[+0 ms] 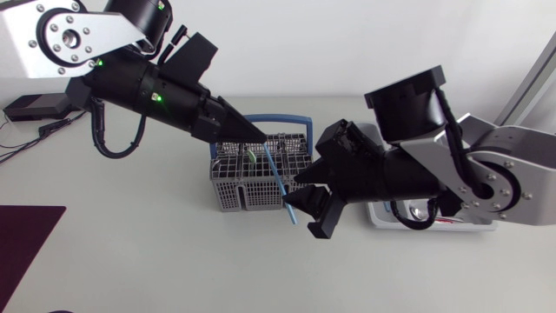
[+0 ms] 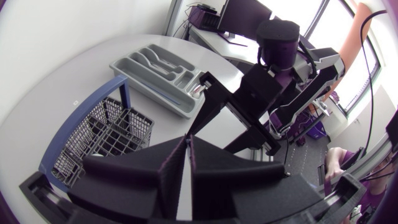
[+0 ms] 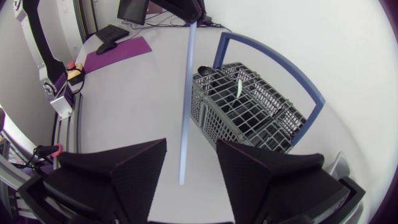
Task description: Unload the cutlery basket into the drawer organizer.
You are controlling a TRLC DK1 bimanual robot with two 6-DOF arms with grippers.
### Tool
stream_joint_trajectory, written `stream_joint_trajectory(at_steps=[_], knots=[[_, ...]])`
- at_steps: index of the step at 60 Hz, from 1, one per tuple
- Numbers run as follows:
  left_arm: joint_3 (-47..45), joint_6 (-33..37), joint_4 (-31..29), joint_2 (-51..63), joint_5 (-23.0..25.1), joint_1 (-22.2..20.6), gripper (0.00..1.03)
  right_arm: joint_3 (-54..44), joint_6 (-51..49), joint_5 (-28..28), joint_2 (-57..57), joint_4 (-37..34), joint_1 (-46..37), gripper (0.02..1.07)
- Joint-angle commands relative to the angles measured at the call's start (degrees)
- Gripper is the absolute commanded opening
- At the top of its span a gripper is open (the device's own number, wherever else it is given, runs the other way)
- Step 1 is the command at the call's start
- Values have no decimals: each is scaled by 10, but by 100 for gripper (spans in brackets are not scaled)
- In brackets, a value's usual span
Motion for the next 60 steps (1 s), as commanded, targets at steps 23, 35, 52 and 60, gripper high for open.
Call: stream_joint_trajectory(at_steps=[23, 35, 52, 60], knots=[[3, -18, 5, 15, 18, -5, 18, 17, 14, -2, 40, 9, 17, 26], [0, -17, 5, 15, 18, -2, 18, 18, 16, -4, 47, 7, 23, 12], [2, -18, 5, 13, 20, 5, 18, 19, 16, -3, 44, -10, 38, 8], [14, -29, 5, 10, 21, 14, 49, 20, 16, -2, 39, -24, 37, 8]])
